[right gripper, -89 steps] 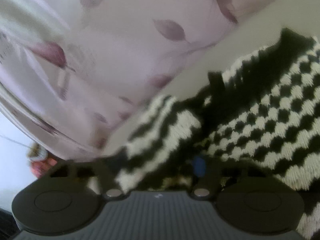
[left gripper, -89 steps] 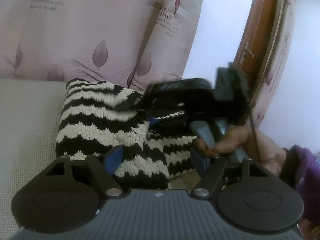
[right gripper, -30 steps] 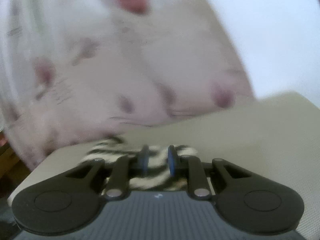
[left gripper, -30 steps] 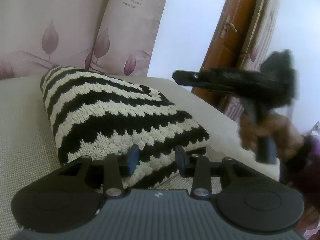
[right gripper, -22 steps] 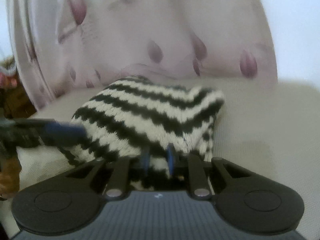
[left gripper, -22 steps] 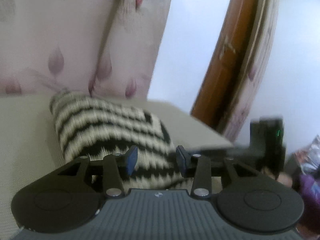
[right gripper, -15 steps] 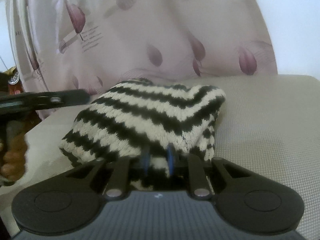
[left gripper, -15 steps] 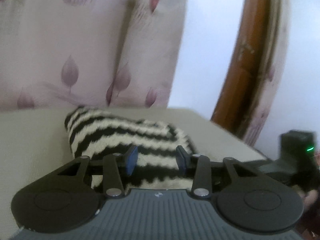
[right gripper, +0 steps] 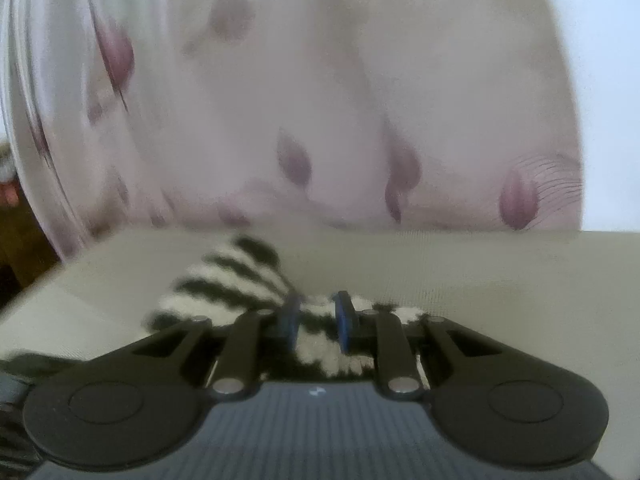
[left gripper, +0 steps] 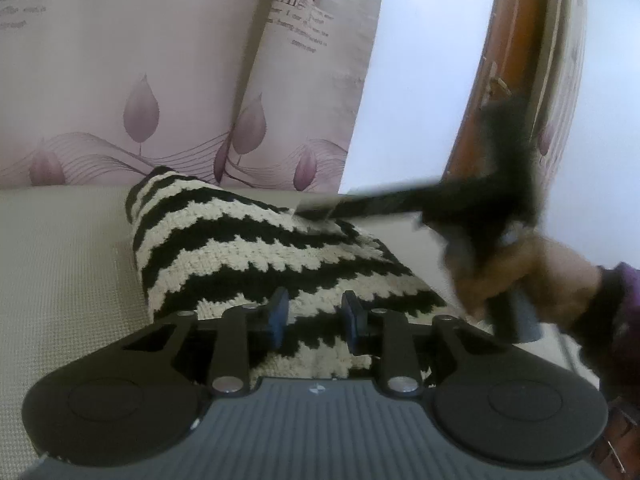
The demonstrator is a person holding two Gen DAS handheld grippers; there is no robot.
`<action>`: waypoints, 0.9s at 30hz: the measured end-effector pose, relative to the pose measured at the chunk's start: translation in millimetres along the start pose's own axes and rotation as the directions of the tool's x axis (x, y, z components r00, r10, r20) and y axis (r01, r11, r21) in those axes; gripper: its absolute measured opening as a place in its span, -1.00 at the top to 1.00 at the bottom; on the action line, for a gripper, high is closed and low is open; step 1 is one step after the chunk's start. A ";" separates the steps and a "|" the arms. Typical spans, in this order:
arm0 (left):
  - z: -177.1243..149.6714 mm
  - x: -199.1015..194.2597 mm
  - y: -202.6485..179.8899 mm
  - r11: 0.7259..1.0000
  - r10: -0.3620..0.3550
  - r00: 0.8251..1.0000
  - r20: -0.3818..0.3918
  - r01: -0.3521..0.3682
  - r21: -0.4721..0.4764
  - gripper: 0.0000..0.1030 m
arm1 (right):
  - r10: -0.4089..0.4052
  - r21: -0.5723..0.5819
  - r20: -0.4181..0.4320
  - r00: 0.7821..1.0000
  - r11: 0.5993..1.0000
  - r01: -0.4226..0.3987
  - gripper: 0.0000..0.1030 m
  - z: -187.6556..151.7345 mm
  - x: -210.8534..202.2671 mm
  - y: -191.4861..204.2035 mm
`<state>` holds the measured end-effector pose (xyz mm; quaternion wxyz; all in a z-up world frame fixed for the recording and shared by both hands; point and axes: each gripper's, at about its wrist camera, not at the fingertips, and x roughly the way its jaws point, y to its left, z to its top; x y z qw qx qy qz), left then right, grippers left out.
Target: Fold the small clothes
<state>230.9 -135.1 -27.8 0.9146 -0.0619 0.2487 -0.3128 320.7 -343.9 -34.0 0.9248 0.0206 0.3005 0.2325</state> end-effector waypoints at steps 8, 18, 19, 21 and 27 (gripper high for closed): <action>0.0 -0.9 0.6 1.000 -0.003 1.000 -0.002 0.003 -0.007 0.41 | -0.059 -0.052 -0.012 0.998 0.997 0.059 0.65 -8.1 13.1 8.0; -1.0 -6.1 -3.2 1.000 0.023 1.000 0.010 -0.023 -0.013 0.40 | -0.070 -0.162 0.095 0.993 0.983 0.085 0.63 -67.8 -79.1 54.8; -2.0 -6.7 -4.5 1.000 0.028 1.000 0.014 -0.027 -0.010 0.40 | -0.095 -0.182 0.072 0.993 0.977 0.106 0.64 -80.4 -79.3 56.6; -3.1 -7.2 -6.2 1.000 0.022 1.000 0.012 -0.022 -0.010 0.38 | -0.120 -0.185 0.094 0.988 0.973 0.136 0.64 -101.6 -82.1 55.1; 3.0 -13.2 -19.0 0.997 0.065 0.998 -0.003 -0.065 0.040 0.19 | -0.082 -0.087 0.141 0.987 0.992 0.095 0.64 -112.8 -87.7 43.3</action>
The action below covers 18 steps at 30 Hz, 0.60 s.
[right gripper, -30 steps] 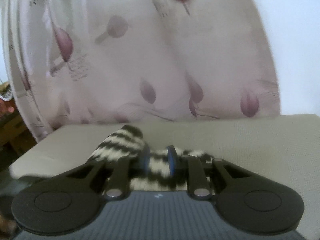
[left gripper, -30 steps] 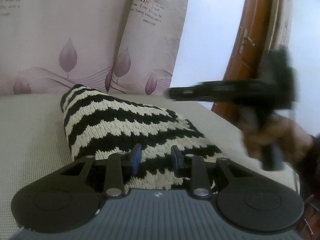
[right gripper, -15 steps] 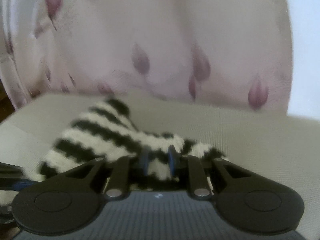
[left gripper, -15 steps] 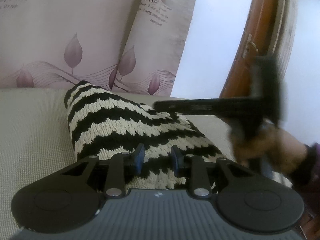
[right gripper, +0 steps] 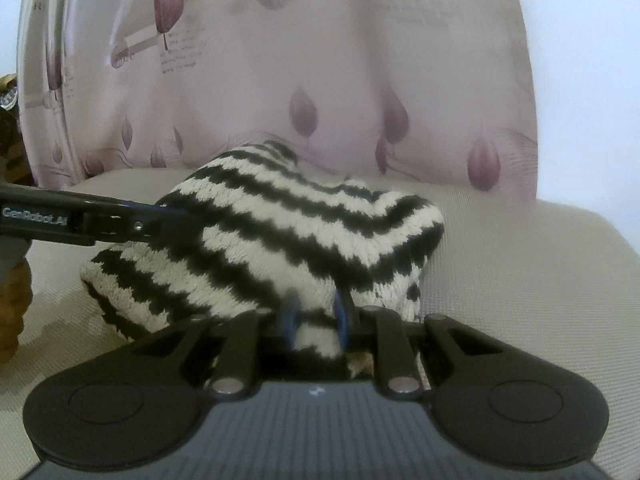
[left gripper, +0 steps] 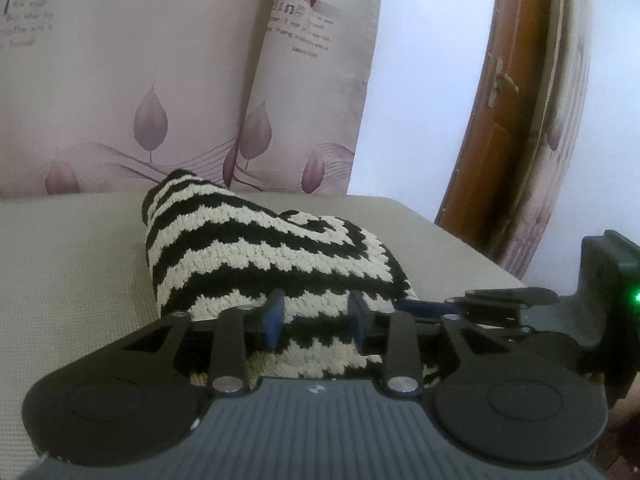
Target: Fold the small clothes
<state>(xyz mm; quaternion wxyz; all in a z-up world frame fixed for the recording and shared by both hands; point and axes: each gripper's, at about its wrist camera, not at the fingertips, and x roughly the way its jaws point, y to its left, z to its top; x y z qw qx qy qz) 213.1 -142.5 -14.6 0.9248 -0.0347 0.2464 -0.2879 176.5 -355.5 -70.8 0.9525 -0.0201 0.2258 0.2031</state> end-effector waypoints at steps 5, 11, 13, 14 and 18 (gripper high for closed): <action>1.3 -0.4 -13.2 0.996 0.049 0.999 -0.020 -0.047 0.071 0.14 | 0.026 0.032 0.004 1.000 0.999 -0.026 0.64 0.7 3.9 -5.0; 0.7 0.8 -19.8 0.993 0.080 0.996 -0.032 -0.077 0.089 0.11 | 0.017 0.019 0.005 1.000 1.000 -0.017 0.64 0.1 1.5 -3.5; 0.5 1.4 -21.3 0.992 0.087 0.996 -0.034 -0.083 0.098 0.11 | 0.019 0.024 0.005 1.000 1.000 -0.019 0.64 0.1 1.5 -3.9; 0.4 1.3 -22.0 0.991 0.091 0.995 -0.035 -0.087 0.102 0.11 | 0.019 0.024 0.005 1.000 1.000 -0.019 0.64 0.1 1.7 -3.5; 0.0 2.1 -24.7 0.989 0.097 0.995 -0.037 -0.092 0.116 0.07 | 0.020 0.025 0.005 1.000 0.999 -0.020 0.64 0.2 2.0 -4.1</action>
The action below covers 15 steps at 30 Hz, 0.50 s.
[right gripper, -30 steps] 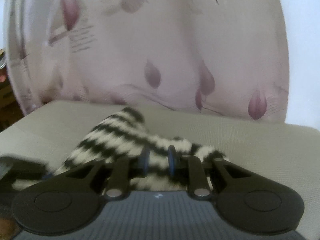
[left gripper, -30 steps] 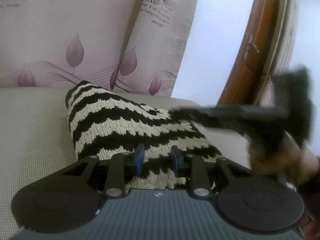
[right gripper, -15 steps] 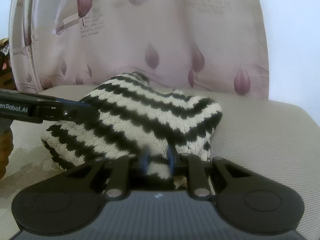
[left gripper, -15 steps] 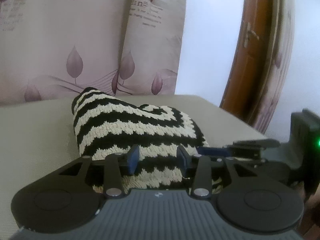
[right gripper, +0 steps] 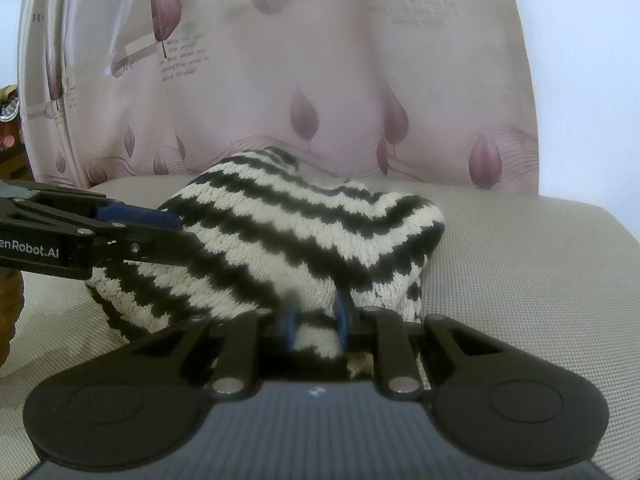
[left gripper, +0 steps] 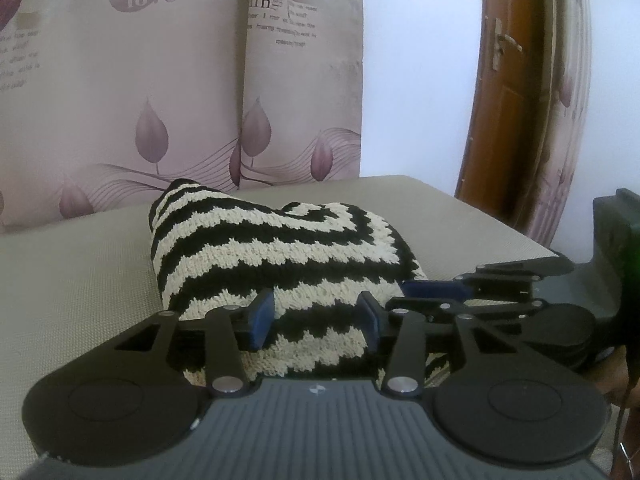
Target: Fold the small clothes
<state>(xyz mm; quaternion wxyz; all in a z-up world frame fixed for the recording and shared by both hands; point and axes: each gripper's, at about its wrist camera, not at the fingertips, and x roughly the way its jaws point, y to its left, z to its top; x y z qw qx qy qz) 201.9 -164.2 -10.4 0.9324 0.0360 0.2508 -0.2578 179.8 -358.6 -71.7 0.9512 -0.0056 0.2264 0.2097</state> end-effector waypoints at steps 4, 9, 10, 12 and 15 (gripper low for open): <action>0.2 0.6 -2.9 1.000 0.005 1.000 -0.001 -0.005 0.015 0.02 | 0.000 -0.001 0.000 1.000 1.000 0.000 0.64 0.1 -0.2 0.0; 0.5 1.6 -5.7 1.000 0.005 1.000 -0.004 -0.005 0.028 -0.05 | 0.005 0.005 -0.001 1.000 1.000 -0.005 0.64 0.5 0.2 -0.4; 0.5 1.9 -6.3 0.999 0.007 1.000 -0.005 -0.007 0.034 -0.06 | 0.006 0.008 -0.001 1.000 1.000 -0.006 0.64 0.7 0.2 -0.6; 0.7 2.5 -7.7 0.999 0.009 1.000 -0.006 -0.009 0.043 -0.09 | 0.007 0.011 0.000 1.000 1.000 -0.007 0.64 1.0 0.2 -0.7; 1.3 3.4 -8.9 0.999 0.007 1.000 -0.009 -0.006 0.053 -0.14 | 0.007 0.012 0.000 1.000 1.000 -0.007 0.64 1.0 0.1 -0.6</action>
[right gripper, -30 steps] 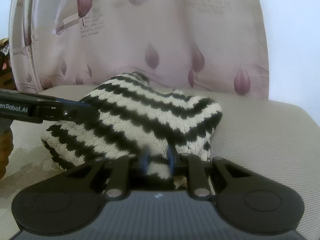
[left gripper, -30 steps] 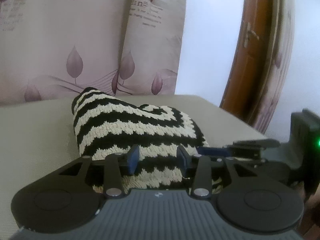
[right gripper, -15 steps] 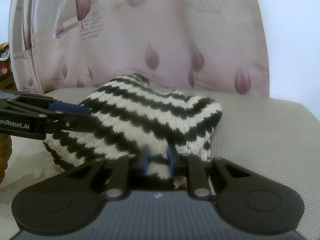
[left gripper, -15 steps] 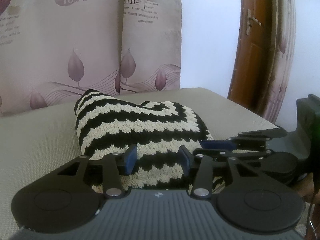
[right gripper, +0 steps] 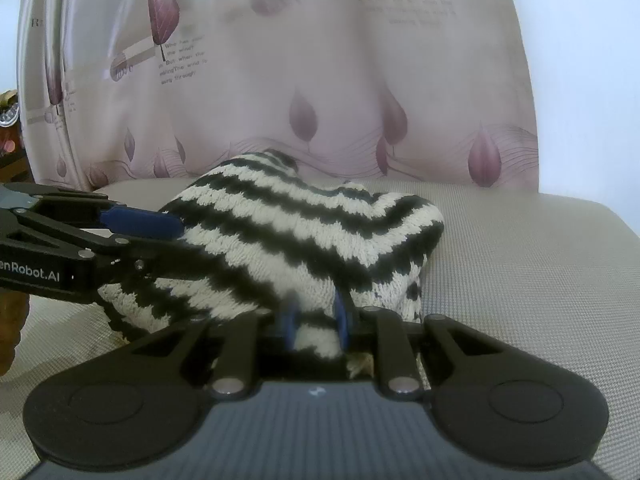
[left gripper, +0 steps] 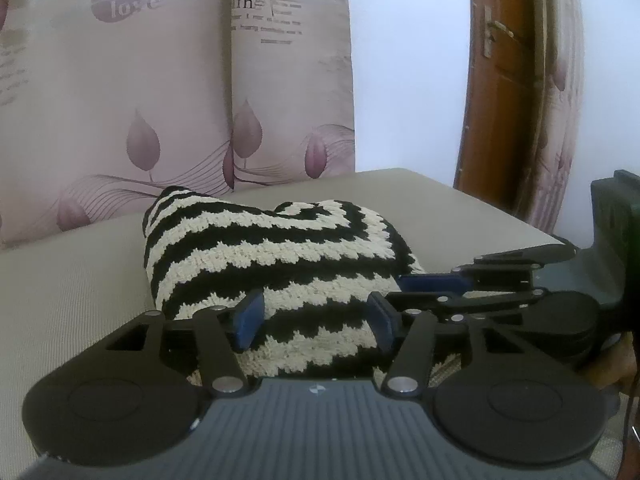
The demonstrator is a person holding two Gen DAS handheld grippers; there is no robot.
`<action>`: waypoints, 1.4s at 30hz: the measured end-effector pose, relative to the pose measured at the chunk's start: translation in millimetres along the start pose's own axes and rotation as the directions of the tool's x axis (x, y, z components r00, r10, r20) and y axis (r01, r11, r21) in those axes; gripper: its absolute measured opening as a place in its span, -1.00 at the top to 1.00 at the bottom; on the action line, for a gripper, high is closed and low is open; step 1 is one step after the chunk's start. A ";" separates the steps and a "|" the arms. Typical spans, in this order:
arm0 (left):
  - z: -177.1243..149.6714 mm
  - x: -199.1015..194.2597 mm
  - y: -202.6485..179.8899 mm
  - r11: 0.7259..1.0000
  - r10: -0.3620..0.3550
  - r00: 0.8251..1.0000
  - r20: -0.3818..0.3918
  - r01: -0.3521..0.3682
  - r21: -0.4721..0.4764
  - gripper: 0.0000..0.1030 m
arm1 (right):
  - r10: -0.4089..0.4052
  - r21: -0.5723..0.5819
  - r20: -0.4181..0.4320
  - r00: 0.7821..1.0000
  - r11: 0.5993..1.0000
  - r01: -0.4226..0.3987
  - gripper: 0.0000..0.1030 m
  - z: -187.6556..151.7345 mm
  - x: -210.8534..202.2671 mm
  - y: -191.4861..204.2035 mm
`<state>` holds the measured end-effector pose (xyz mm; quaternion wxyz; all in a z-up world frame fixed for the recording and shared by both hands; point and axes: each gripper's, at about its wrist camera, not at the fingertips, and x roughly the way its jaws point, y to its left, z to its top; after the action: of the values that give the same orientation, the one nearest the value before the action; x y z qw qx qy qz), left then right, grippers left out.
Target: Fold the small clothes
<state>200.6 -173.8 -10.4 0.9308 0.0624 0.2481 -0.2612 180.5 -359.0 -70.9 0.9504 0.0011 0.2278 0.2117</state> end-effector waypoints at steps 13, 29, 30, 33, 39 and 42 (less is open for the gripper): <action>0.7 2.6 -5.2 1.000 -0.004 1.000 -0.006 0.004 0.025 -0.30 | 0.002 0.004 -0.001 1.000 1.000 -0.002 0.64 -0.1 -0.7 -0.7; -11.7 -17.9 21.9 0.983 -0.106 0.994 0.029 0.109 -0.150 -0.30 | 0.063 0.035 0.007 0.998 0.997 -0.064 0.60 33.3 -26.2 -7.1; -12.3 -17.9 22.8 0.980 -0.111 0.993 0.033 0.115 -0.159 -0.30 | 0.086 0.020 0.031 0.996 0.996 -0.087 0.60 45.9 -29.5 -5.3; -13.4 -17.5 22.7 0.974 -0.123 0.991 0.043 0.129 -0.185 -0.34 | 0.201 -0.018 0.022 0.979 0.980 -0.200 0.60 92.2 -12.9 12.0; -19.2 -21.0 22.9 0.970 -0.142 0.988 0.056 0.151 -0.192 -0.44 | 0.318 -0.126 -0.118 0.941 0.935 -0.332 0.76 142.9 82.4 58.3; -22.4 -22.2 25.3 0.963 -0.158 0.986 0.057 0.166 -0.210 -0.48 | 0.290 -0.136 -0.220 0.931 0.936 -0.324 0.82 138.5 130.4 68.4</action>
<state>187.7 -136.6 -19.3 0.9123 -0.0639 0.2607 -0.3094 318.2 -231.1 3.6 0.8748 -0.0651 0.2988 0.3757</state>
